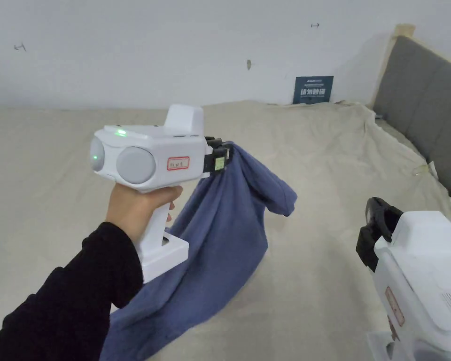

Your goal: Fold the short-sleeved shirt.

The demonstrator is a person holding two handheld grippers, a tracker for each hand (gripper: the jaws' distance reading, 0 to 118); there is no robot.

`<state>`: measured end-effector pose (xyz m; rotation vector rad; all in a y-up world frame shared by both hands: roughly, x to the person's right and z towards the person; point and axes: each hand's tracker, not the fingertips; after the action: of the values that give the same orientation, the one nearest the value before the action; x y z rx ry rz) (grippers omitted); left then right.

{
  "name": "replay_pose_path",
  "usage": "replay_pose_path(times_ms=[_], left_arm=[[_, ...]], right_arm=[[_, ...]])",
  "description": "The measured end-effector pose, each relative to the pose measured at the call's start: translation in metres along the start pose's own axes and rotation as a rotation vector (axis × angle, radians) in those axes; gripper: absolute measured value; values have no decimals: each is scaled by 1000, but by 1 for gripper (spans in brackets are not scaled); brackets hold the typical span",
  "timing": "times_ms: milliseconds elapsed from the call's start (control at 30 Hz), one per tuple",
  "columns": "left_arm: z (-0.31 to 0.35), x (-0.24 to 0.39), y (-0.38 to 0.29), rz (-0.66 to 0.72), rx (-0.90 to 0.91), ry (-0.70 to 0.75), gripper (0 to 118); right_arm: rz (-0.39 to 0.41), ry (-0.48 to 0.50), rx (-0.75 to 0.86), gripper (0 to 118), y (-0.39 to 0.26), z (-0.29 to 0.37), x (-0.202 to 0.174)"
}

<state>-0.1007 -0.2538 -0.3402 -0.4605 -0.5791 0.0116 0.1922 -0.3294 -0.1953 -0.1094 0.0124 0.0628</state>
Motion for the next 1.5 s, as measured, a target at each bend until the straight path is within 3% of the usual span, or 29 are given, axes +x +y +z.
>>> replay_pose_path(times_ms=[267,567,767,833,900,967,1000,1167,1500], left_arm=[[-77,16,-95,-25,-253,-46,0],[-138,-3,-199,-20,-588,83,0],[-144,-2,-225,-28,-614,119,2],[-139,-3,-220,-10,-595,123,18],[-127,1,-213,-36,-549,148,50],[-113,3,-203,-58,-491,201,92],[-104,4,-198,-55,-459,215,105],[-39,4,-149,18,-205,211,111],[75,4,-107,-51,248,507,111]], right_arm=[[-4,-39,-42,0,-17,0,20],[-8,-23,-86,0,-36,-8,15],[-14,-15,-111,0,-44,-8,11],[-10,-12,-115,0,-44,-6,11],[-8,-9,-117,0,-43,-6,11],[-9,-13,-110,0,-40,-3,10],[-12,-14,-104,0,-37,-2,10],[-27,-20,-70,0,-23,3,8],[-37,-18,-6,0,11,12,-13]])
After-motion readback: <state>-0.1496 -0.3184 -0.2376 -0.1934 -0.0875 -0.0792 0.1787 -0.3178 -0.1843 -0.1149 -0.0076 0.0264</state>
